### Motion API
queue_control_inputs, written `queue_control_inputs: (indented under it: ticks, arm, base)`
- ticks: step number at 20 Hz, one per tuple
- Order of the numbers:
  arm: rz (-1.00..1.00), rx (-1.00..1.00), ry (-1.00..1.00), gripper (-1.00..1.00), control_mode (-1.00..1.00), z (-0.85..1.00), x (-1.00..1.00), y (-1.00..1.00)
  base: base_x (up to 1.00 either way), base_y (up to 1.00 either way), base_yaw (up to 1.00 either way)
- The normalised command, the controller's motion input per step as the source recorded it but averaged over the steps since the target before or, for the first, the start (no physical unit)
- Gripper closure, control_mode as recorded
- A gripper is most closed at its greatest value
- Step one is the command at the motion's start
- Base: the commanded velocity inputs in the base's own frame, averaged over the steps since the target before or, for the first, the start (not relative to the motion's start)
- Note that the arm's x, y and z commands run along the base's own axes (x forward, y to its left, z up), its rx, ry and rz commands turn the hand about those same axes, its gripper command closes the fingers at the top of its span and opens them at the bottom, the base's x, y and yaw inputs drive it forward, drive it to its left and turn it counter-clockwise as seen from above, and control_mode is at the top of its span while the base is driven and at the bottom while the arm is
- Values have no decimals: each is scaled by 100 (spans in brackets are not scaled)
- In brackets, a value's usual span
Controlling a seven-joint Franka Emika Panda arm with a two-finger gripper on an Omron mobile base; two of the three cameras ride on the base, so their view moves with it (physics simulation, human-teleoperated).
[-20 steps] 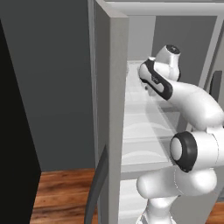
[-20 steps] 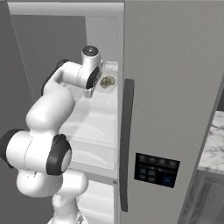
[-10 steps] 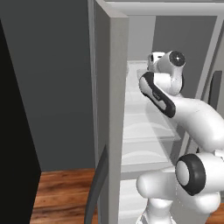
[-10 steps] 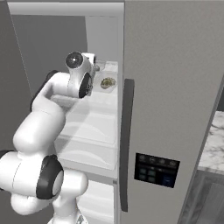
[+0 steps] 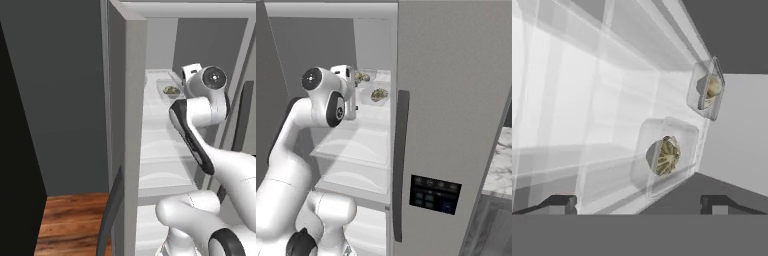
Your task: Place two dumplings into each of the tupperware containers and then place the containers in the fridge.
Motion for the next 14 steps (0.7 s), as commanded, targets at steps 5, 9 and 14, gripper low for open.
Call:
queue_control_inputs:
  ticks: [5, 9, 14]
  arm:
    - [0, -4, -1, -100, -100, -66, -100, -40]
    - [3, -9, -23, -100, -100, -79, -100, 3]
    - [8, -11, -27, -100, -100, -65, -100, 16]
  base:
    - [0, 0, 0]
    - [0, 0, 0]
    - [0, 0, 0]
